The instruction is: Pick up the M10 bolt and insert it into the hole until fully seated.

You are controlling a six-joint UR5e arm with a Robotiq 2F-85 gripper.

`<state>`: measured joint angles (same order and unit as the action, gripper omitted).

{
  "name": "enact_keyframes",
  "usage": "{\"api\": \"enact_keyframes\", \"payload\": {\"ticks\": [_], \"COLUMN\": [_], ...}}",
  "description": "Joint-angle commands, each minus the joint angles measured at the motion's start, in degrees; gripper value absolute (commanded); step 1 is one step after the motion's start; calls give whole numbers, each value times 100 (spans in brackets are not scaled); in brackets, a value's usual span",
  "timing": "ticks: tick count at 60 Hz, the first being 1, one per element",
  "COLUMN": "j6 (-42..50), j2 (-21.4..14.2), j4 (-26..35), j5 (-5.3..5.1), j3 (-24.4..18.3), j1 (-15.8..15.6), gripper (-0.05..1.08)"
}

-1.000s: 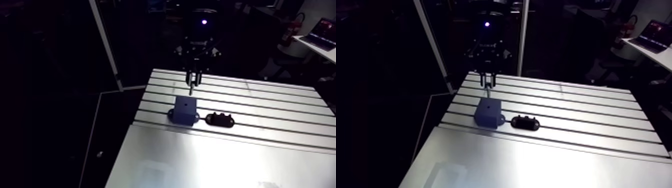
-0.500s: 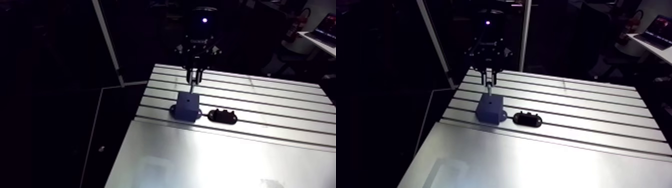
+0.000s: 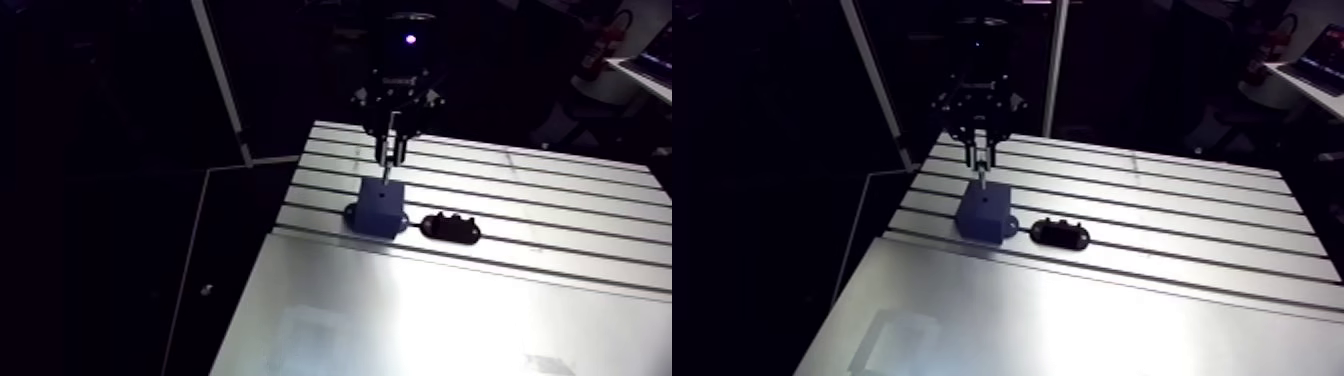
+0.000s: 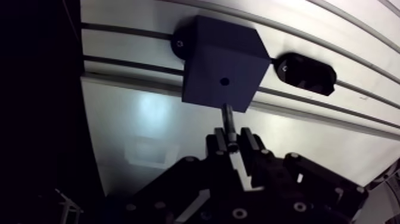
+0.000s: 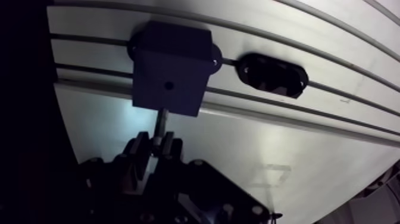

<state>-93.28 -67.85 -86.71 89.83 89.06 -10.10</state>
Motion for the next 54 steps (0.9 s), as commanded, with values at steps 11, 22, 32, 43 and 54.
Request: {"api": "enact_keyframes", "payload": {"ticks": [11, 22, 32, 43, 54], "j6": [42, 42, 42, 34, 17], "j2": [22, 31, 56, 135, 179], "j4": [-166, -175, -200, -263, -288], "j5": [283, 284, 268, 268, 267], "j3": [10, 27, 63, 81, 107], "j1": [-124, -124, -140, -159, -160], "gripper": [108, 108, 108, 108, 108]}}
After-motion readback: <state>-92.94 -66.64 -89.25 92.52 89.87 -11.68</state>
